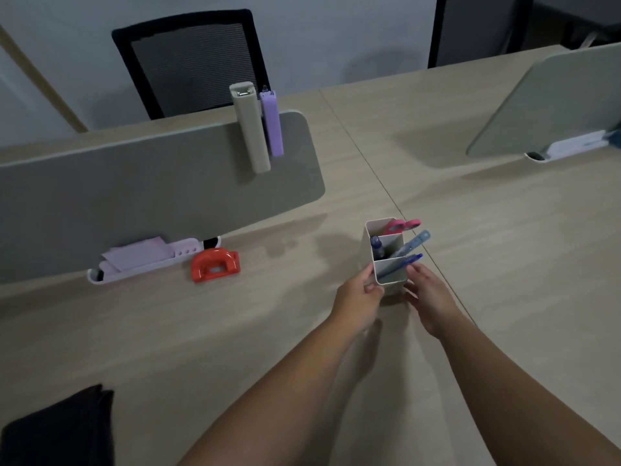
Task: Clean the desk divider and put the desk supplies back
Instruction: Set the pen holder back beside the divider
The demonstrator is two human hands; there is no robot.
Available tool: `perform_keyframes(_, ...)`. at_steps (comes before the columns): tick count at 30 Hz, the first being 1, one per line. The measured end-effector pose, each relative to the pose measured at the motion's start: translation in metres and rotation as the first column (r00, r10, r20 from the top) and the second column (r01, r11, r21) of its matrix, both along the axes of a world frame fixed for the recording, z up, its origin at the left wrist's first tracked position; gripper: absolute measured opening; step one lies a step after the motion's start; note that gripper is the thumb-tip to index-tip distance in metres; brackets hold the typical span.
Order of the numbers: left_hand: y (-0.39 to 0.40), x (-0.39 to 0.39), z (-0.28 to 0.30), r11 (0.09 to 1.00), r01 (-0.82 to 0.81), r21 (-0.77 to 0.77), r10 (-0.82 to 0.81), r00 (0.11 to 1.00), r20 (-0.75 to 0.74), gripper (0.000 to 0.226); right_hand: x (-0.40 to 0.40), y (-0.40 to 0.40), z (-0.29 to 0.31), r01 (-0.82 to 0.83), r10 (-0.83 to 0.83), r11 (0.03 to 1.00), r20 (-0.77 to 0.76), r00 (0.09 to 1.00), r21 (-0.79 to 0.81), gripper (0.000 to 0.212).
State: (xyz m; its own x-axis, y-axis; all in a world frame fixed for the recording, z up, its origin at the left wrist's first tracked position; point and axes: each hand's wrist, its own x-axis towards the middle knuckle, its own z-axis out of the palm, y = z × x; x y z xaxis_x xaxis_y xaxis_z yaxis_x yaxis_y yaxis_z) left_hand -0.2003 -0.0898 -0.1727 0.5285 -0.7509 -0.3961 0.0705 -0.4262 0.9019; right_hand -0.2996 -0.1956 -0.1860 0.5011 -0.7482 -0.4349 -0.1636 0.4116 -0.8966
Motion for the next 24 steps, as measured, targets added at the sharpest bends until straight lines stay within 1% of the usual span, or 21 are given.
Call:
perform_keyframes(5,0.024,0.023,0.006,0.995,-0.093,-0.024,0.093,0.996,0.009,0.054,0.030,0.018,-0.002,-0.127,0.128,0.991,0.018,0.992,-0.047,0.024)
perform_keyframes(7,0.037,0.037,0.005,0.990,-0.138,-0.035,0.138,0.990,0.020,0.054,0.049,0.028,-0.001,-0.178,0.178,0.983,0.001,0.984,-0.053,0.023)
perform_keyframes(12,0.076,0.080,-0.002,0.960,-0.278,-0.034,0.279,0.960,0.025,0.055,0.103,0.059,-0.003,-0.313,0.309,0.947,-0.056,0.949,-0.074,0.030)
perform_keyframes(14,0.092,0.097,-0.004,0.949,-0.313,-0.039,0.314,0.948,0.045,0.057,0.123,0.073,-0.003,-0.344,0.341,0.934,-0.046,0.939,-0.092,0.027)
perform_keyframes(16,0.106,0.111,-0.005,0.942,-0.335,-0.035,0.336,0.938,0.089,0.059,0.142,0.086,-0.005,-0.370,0.369,0.923,-0.028,0.929,-0.108,0.025)
perform_keyframes(18,0.115,0.125,-0.006,0.936,-0.352,-0.011,0.350,0.928,0.128,0.058,0.157,0.095,-0.009,-0.384,0.382,0.915,-0.038,0.923,-0.125,0.029)
perform_keyframes(21,0.122,0.143,-0.012,0.949,-0.315,0.002,0.308,0.931,0.195,0.058,0.175,0.103,-0.013,-0.377,0.377,0.914,-0.034,0.926,-0.153,0.033)
perform_keyframes(24,0.124,0.159,-0.017,0.951,-0.308,0.015,0.295,0.921,0.256,0.056,0.189,0.109,-0.015,-0.374,0.374,0.903,-0.040,0.927,-0.211,0.030)
